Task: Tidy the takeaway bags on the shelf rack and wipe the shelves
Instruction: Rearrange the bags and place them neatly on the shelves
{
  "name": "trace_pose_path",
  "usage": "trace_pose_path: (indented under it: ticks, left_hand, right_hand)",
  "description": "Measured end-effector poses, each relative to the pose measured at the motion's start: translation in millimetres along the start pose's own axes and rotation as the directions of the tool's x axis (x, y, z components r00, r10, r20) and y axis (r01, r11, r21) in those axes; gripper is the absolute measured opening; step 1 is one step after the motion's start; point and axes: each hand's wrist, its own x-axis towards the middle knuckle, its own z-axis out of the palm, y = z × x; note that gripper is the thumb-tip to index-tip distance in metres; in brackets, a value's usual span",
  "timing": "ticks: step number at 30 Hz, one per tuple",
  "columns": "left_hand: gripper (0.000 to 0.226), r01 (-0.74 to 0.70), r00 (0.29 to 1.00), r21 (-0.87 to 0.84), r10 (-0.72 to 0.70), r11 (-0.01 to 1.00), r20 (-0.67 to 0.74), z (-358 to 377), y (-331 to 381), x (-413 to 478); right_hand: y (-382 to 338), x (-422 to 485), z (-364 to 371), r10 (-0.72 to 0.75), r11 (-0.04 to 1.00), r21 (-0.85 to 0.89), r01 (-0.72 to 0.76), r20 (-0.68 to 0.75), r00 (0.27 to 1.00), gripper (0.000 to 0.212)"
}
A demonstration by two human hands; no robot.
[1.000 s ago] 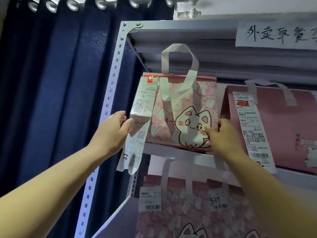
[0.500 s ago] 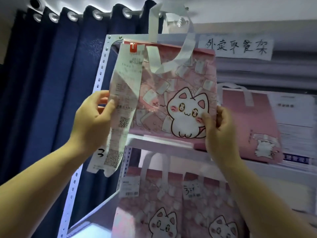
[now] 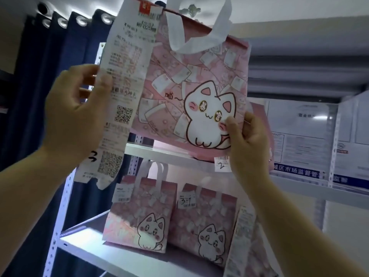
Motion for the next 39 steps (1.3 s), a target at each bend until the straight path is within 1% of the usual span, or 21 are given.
trace_pose_path:
  ticks: [6, 8, 10, 13, 15, 19, 22, 25, 29, 31, 34, 37, 39]
  left_hand:
    - [0.017, -0.003, 1.000, -0.018, 0.003, 1.000, -0.010, 5.6, 24.6, -8.7]
    - [0.009, 0.000, 1.000, -0.031, -0.001, 1.000, -0.005, 14.8, 31.1, -12.4]
    - [0.009, 0.008, 1.000, -0.074, -0.008, 0.997, 0.000, 27.5, 39.4, -17.3]
    - [0.008, 0.004, 1.000, -0.138, -0.001, 0.990, 0.024, 52.4, 49.9, -26.2]
    - [0.007, 0.024, 0.998, -0.185, -0.013, 0.983, 0.062, 72.5, 56.1, -33.2]
    - [0.007, 0.063, 0.989, -0.270, -0.023, 0.961, 0.149, 116.9, 68.5, -51.9]
    - [0.003, 0.101, 0.973, -0.308, -0.030, 0.946, 0.227, 151.4, 78.7, -67.3]
    - [0.003, 0.134, 0.948, -0.348, -0.017, 0.928, 0.319, 185.5, 90.3, -82.3]
    - [0.006, 0.205, 0.893, -0.368, -0.019, 0.907, 0.450, 228.9, 103.1, -103.7]
    - [0.007, 0.252, 0.857, -0.357, -0.036, 0.899, 0.513, 248.3, 106.3, -114.2]
    - [0.009, 0.301, 0.810, -0.311, -0.069, 0.902, 0.583, 273.3, 106.3, -127.5]
    - [0.012, 0.309, 0.781, -0.284, -0.072, 0.907, 0.620, 292.6, 103.6, -135.8]
    - [0.013, 0.300, 0.772, -0.262, -0.072, 0.917, 0.632, 304.2, 100.5, -137.6]
  right_hand:
    - [-19.2, 5.9, -26.9, -0.020, 0.996, 0.081, 0.022, -0.024, 1.000, 0.007]
    - [-23.3, 9.2, -39.2, -0.039, 0.997, 0.070, 0.043, -0.053, 0.998, 0.007]
    - [-26.2, 13.2, -55.0, -0.069, 0.997, 0.018, 0.070, -0.080, 0.994, 0.007]
    - [-27.7, 20.4, -84.0, -0.127, 0.987, -0.109, 0.114, -0.115, 0.985, 0.008]
    - [-27.0, 24.9, -106.7, -0.144, 0.977, -0.178, 0.118, -0.144, 0.979, 0.006]
    - [-28.9, 28.2, -154.9, -0.176, 0.949, -0.295, 0.109, -0.211, 0.962, 0.012]
    - [-31.9, 27.8, -191.7, -0.208, 0.902, -0.421, 0.097, -0.227, 0.951, 0.011]
    - [-33.7, 27.5, -228.4, -0.210, 0.828, -0.558, 0.043, -0.239, 0.948, 0.013]
    - [-33.0, 25.2, -272.4, -0.213, 0.692, -0.722, -0.023, -0.234, 0.949, 0.026]
    - [-30.3, 23.8, -289.6, -0.206, 0.616, -0.785, -0.064, -0.239, 0.949, 0.029]
    - [-23.4, 22.3, -306.9, -0.139, 0.527, -0.836, -0.154, -0.263, 0.955, 0.033]
    - [-15.1, 22.5, -315.3, -0.039, 0.490, -0.837, -0.244, -0.301, 0.953, 0.034]
    - [-7.8, 23.9, -319.1, 0.009, 0.462, -0.844, -0.272, -0.302, 0.953, 0.037]
